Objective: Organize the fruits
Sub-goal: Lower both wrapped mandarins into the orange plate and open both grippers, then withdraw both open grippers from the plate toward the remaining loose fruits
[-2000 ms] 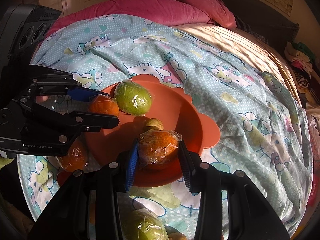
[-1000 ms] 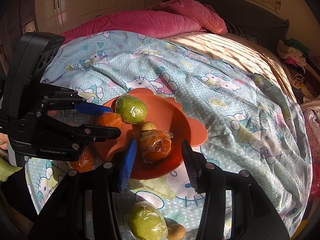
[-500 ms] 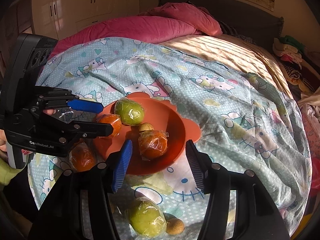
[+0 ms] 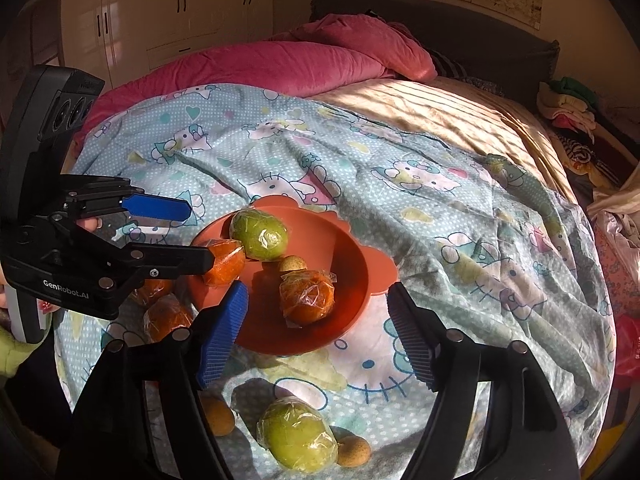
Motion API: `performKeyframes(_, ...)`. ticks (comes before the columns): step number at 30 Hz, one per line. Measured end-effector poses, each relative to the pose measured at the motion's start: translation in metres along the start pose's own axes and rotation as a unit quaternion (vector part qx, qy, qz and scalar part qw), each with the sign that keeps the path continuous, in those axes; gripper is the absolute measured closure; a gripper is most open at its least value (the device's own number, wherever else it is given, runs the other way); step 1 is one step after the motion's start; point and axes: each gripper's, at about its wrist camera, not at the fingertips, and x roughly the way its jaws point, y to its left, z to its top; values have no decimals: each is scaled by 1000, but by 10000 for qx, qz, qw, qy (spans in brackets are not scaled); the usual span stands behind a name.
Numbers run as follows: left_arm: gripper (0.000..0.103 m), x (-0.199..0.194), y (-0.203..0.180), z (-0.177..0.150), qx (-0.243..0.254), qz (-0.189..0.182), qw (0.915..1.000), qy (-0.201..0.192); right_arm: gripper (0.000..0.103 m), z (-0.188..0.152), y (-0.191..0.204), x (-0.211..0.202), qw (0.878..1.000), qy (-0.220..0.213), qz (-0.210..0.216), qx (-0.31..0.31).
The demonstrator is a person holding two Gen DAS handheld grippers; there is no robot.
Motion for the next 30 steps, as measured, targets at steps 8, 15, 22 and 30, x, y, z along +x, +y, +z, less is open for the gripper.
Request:
performKeyframes(8, 27, -12, 0, 1, -16, 38, 9999, -122, 25, 3, 4, -10, 9999, -125, -33, -16)
performKeyframes(15, 18, -24, 4, 1, -87, 131, 9996, -248, 20, 2, 3, -21, 9996, -251, -67, 100)
performKeyframes(22, 15, -38, 10, -1, -173, 209, 9989, -391, 16, -2, -1, -41, 9986, -455, -161, 236)
performKeyframes(30, 13, -48, 19, -8, -297, 323, 9980, -444, 13, -7, -7, -60, 9968, -641, -266, 407)
